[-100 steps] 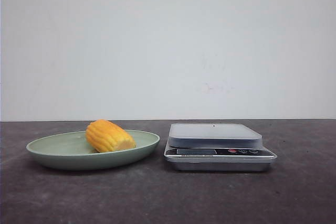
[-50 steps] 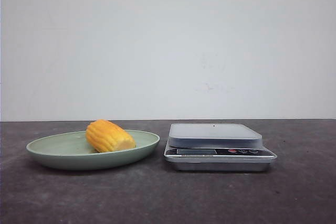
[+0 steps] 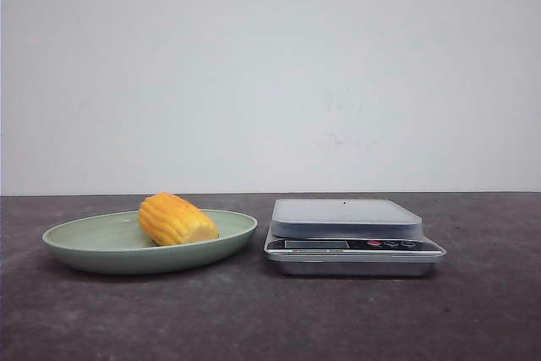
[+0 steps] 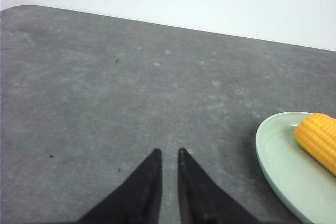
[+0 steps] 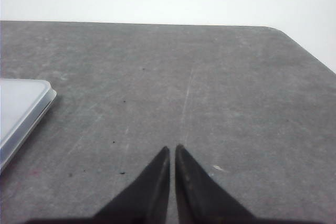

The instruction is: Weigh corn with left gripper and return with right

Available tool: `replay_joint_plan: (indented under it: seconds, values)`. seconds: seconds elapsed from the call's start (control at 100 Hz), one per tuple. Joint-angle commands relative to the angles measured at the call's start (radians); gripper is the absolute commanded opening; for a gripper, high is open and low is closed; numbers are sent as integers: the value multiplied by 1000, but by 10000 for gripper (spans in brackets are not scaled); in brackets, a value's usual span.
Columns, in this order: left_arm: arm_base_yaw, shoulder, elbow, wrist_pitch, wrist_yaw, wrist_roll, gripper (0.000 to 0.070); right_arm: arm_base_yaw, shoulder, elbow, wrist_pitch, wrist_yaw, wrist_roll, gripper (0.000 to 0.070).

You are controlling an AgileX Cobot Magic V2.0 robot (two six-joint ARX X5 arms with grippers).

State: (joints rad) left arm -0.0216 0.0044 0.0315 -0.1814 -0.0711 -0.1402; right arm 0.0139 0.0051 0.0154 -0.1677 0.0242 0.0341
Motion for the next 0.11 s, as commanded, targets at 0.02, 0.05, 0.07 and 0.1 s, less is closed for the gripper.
replay_joint_plan:
  seconds: [0.02, 0.05, 0.07, 0.1]
  values:
    - [3, -1, -18, -5, 4, 16, 19, 2, -1, -2, 11, 2, 13, 12]
    - [3, -1, -18, -5, 4, 16, 19, 2, -1, -2, 11, 2, 13, 12]
    - [3, -1, -18, -5, 4, 16, 19, 2, -1, -2, 11, 2, 13, 12]
    - [3, -1, -18, -5, 4, 16, 19, 2, -1, -2, 11, 2, 13, 12]
